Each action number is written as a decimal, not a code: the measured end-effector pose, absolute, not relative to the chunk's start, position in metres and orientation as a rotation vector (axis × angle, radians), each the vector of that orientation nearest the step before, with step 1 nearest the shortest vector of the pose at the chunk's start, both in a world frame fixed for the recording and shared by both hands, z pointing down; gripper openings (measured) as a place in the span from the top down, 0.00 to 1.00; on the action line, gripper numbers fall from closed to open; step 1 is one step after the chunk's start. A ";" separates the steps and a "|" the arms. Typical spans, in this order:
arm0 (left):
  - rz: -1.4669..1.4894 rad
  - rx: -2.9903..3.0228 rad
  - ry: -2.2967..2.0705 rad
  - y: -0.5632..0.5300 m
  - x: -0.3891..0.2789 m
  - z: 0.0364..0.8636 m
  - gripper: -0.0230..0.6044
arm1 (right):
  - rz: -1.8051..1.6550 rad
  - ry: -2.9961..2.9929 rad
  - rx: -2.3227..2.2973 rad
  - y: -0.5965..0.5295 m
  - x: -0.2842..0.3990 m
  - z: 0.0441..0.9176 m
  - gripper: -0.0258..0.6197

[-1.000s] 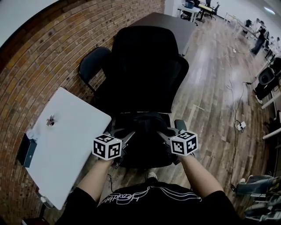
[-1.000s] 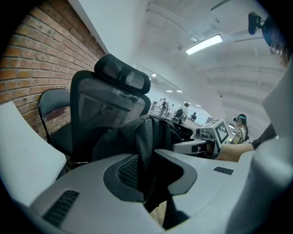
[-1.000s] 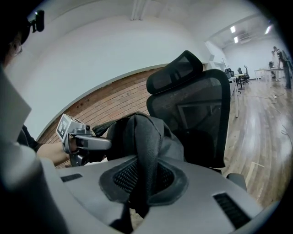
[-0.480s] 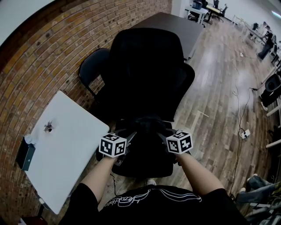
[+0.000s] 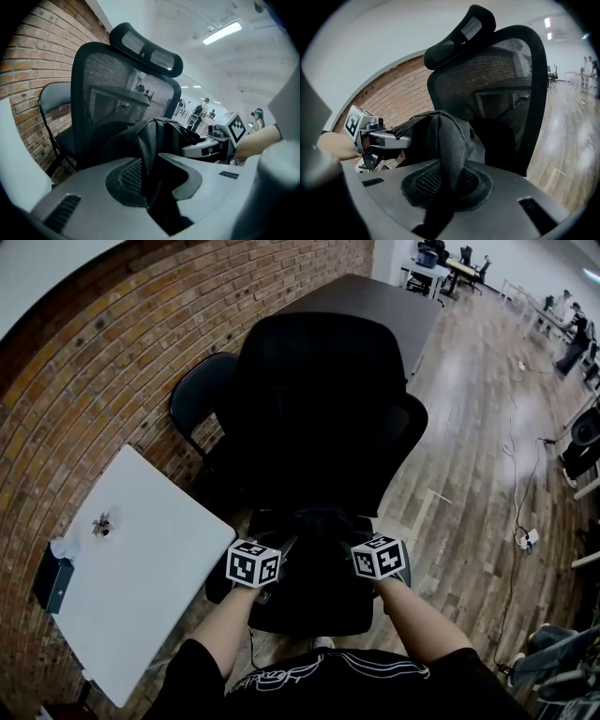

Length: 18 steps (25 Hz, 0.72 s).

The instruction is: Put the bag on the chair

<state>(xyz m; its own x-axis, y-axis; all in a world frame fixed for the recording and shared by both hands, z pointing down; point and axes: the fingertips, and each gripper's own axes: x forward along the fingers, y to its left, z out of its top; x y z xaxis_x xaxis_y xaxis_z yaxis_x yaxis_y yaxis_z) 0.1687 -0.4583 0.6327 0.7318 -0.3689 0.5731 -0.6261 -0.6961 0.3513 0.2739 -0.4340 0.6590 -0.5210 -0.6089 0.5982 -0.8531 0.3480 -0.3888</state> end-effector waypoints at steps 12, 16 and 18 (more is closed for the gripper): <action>0.671 2.360 -0.831 -0.462 0.165 0.650 0.77 | 0.977 -2.233 1.262 -0.438 0.269 0.677 0.88; 0.746 2.359 -0.880 -0.451 0.159 0.655 0.52 | 0.882 -2.186 1.251 -0.433 0.270 0.677 0.77; 0.736 2.346 -0.893 -0.445 0.155 0.657 0.48 | 0.893 -2.185 1.264 -0.429 0.273 0.678 0.65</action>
<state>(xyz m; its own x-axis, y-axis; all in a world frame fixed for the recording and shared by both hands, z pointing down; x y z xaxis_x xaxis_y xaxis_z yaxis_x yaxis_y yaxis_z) 0.1549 -0.4452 0.6566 0.6351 -0.4295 0.6420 -0.7120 -0.6478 0.2710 0.2734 -0.4293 0.6778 -0.4721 -0.5803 0.6636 -0.8790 0.3669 -0.3044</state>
